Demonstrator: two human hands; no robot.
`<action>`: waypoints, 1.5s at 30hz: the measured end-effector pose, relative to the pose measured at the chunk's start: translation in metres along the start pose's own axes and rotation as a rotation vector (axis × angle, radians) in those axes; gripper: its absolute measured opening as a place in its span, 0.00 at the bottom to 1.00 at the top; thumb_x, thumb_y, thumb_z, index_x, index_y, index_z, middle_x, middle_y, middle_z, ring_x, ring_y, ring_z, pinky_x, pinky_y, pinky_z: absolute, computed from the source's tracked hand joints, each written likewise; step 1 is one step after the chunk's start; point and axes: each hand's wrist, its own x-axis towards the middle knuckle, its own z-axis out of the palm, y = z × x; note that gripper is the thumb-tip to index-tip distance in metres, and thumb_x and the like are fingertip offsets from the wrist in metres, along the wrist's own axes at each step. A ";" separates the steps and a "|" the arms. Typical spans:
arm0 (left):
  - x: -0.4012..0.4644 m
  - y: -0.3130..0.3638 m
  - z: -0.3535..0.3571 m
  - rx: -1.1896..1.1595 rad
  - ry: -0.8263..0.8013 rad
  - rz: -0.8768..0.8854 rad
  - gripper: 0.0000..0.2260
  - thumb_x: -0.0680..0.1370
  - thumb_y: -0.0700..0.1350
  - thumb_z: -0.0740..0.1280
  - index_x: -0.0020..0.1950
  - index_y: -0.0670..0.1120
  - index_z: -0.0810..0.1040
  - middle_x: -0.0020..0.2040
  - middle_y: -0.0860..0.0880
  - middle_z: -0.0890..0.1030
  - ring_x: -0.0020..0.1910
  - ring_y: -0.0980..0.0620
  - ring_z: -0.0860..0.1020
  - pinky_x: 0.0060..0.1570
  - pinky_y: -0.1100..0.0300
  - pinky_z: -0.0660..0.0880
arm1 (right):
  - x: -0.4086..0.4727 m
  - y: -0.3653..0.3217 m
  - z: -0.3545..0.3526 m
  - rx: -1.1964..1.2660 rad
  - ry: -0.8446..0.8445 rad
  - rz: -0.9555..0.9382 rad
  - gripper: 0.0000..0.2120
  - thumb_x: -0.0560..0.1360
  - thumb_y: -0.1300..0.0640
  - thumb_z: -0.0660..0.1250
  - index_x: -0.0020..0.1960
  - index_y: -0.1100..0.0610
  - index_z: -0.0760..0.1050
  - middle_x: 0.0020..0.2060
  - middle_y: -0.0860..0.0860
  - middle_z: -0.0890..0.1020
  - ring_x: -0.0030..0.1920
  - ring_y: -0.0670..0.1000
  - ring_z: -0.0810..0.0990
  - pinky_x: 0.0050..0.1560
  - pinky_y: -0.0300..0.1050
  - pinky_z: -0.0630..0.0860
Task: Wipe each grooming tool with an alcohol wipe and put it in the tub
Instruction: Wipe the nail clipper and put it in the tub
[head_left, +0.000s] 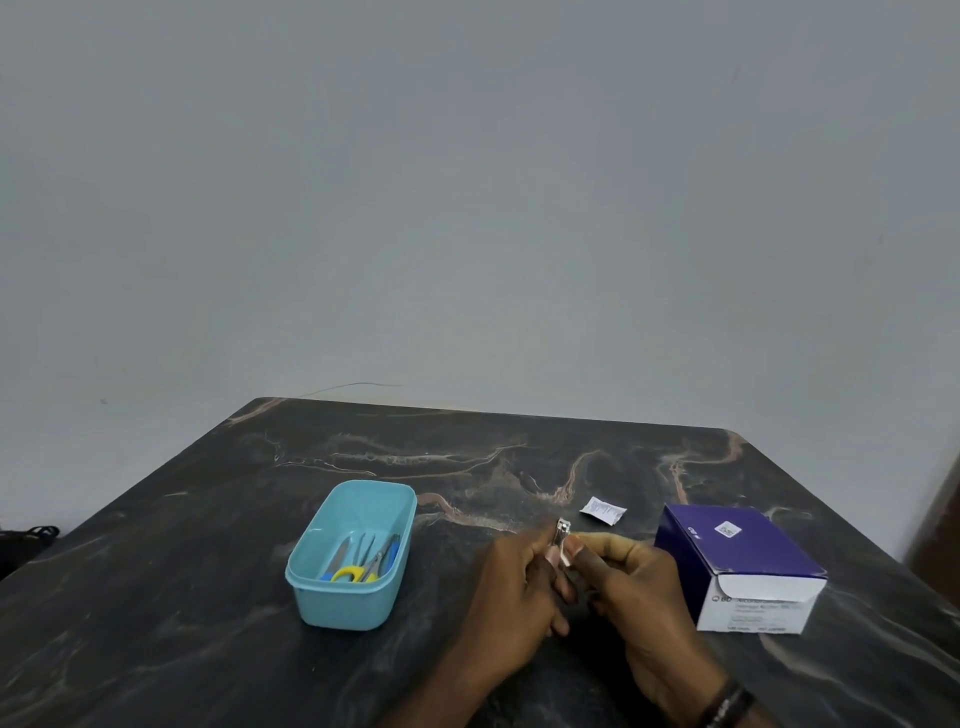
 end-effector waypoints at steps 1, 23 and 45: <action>0.000 -0.001 0.001 0.019 -0.008 0.004 0.10 0.82 0.41 0.57 0.48 0.44 0.78 0.32 0.46 0.79 0.24 0.51 0.78 0.25 0.61 0.73 | -0.001 -0.002 -0.001 0.022 0.017 -0.010 0.07 0.75 0.63 0.69 0.44 0.66 0.83 0.29 0.60 0.81 0.25 0.48 0.76 0.25 0.33 0.70; 0.002 0.000 0.002 -0.151 0.024 -0.082 0.18 0.82 0.36 0.55 0.53 0.56 0.79 0.36 0.46 0.80 0.25 0.48 0.78 0.26 0.60 0.73 | -0.003 -0.008 0.000 -0.038 0.130 -0.092 0.04 0.74 0.63 0.70 0.43 0.61 0.84 0.30 0.53 0.86 0.28 0.43 0.78 0.26 0.32 0.71; 0.000 -0.001 0.000 -0.010 0.012 -0.051 0.11 0.82 0.40 0.58 0.50 0.43 0.80 0.34 0.47 0.80 0.23 0.51 0.78 0.24 0.61 0.73 | -0.001 -0.002 0.000 -0.158 0.080 -0.070 0.05 0.74 0.64 0.71 0.40 0.62 0.84 0.33 0.57 0.86 0.32 0.46 0.82 0.33 0.34 0.76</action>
